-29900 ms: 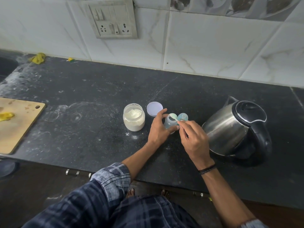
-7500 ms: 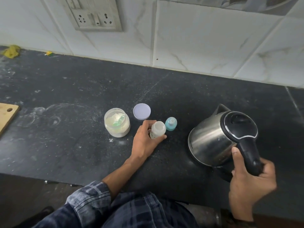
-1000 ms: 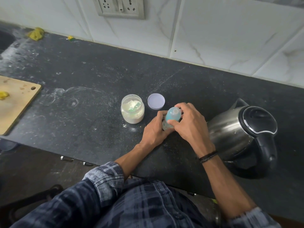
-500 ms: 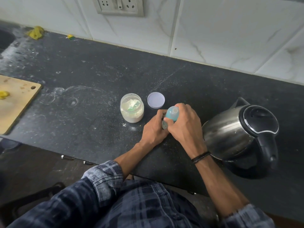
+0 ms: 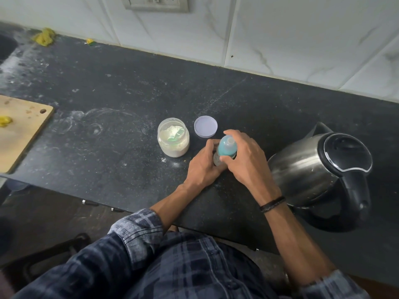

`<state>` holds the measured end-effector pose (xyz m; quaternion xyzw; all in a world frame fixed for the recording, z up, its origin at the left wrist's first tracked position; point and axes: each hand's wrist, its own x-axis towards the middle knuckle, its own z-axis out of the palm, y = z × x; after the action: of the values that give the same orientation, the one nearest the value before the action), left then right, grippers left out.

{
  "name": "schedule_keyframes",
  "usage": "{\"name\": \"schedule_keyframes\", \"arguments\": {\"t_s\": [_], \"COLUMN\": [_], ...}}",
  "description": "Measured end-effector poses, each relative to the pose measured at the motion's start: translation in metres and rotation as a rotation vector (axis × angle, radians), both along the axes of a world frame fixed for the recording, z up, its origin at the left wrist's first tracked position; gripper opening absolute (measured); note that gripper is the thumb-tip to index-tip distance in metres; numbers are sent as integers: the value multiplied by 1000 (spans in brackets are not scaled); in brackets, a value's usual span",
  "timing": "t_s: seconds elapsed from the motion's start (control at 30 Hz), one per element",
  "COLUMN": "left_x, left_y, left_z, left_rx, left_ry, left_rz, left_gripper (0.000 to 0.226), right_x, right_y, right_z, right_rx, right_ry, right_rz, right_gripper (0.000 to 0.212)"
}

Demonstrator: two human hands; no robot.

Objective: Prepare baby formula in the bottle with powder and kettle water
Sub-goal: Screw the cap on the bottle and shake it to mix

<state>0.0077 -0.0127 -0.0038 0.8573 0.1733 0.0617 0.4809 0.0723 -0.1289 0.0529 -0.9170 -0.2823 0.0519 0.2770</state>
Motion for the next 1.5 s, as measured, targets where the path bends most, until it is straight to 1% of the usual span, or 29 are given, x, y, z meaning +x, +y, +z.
{"name": "schedule_keyframes", "arguments": {"t_s": [0.1,0.17,0.4,0.6,0.77,0.97,1.1,1.23,1.3,1.4,1.5], "left_x": [0,0,2,4,4,4,5,6,2,-7,-13], "left_y": [0,0,-2,-1,-3,-2,2,14,21,34,43], "left_z": [0,1,-11,-20,-23,-25,-23,-24,-30,-44,-49], "left_rx": [-3,-2,5,8,10,21,-7,-86,-89,-15,94], "left_ry": [3,4,12,-14,-39,-47,-52,-61,-75,-72,-111], "left_rz": [0,-3,44,51,49,49,26,-84,-122,-123,-126], "left_gripper": [56,58,43,48,47,44,48,62,64,67,53], "right_x": [2,3,0,-3,-10,-12,-9,-4,-4,-5,-6], "right_y": [2,2,6,8,11,13,6,-2,-6,-9,-9], "right_z": [-2,-4,-14,-22,-19,-25,-28,-32,-35,-45,-57], "right_rx": [-3,4,48,59,83,74,119,128,163,235,255], "right_ry": [-22,-25,-94,-153,-173,-138,-76,-10,32,47,30], "right_rz": [-7,-7,-10,-20,-69,-114,-50,38,82,88,53], "right_gripper": [59,58,55,59,62,63,71,90,94,96,104]}}
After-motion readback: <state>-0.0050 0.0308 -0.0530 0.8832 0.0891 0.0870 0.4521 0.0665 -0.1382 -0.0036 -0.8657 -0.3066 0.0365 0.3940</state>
